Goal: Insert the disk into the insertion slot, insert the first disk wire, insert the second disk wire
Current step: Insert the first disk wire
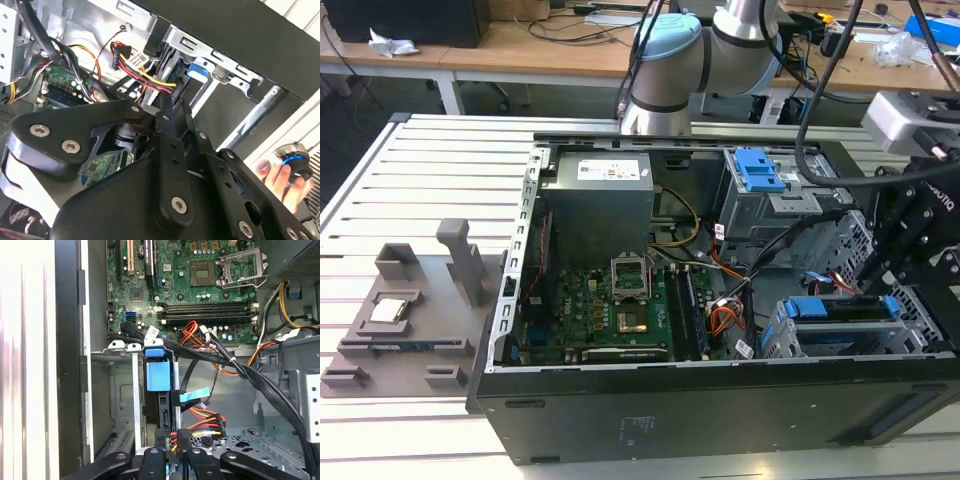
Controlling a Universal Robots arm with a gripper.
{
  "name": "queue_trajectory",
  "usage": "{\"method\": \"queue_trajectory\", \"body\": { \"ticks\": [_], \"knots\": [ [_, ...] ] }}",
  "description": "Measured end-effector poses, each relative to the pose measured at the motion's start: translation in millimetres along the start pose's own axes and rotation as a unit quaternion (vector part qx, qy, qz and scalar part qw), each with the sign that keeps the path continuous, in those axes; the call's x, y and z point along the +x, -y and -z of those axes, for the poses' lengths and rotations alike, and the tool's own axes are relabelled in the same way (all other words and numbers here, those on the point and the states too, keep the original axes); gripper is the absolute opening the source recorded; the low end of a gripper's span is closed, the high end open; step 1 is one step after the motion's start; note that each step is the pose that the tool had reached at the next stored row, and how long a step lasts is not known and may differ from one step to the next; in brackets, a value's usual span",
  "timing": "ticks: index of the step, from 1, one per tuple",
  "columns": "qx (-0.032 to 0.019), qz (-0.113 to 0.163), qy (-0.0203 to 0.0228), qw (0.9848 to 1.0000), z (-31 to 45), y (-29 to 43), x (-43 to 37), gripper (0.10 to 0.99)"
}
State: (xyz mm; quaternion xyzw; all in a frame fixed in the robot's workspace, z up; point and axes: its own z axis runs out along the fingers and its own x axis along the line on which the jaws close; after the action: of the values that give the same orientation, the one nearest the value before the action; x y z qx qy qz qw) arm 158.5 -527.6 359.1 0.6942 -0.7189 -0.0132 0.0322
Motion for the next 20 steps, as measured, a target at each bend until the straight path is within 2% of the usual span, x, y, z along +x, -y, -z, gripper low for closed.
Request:
{"method": "queue_trajectory", "body": {
  "ticks": [4,8,10,12,20],
  "knots": [
    [0.0,0.0,0.0,1.0,9.8,-0.6,-0.5,0.239],
    [0.0,0.0,0.0,1.0,14.1,-1.0,-2.6,0.224],
    [0.0,0.0,-0.0001,1.0,16.2,-1.2,-3.5,0.106],
    [0.0,0.0,0.0,1.0,19.1,-1.3,-3.8,0.106],
    [0.0,0.0,0.0,1.0,20.7,-1.5,-3.8,0.106]
  ]
}}
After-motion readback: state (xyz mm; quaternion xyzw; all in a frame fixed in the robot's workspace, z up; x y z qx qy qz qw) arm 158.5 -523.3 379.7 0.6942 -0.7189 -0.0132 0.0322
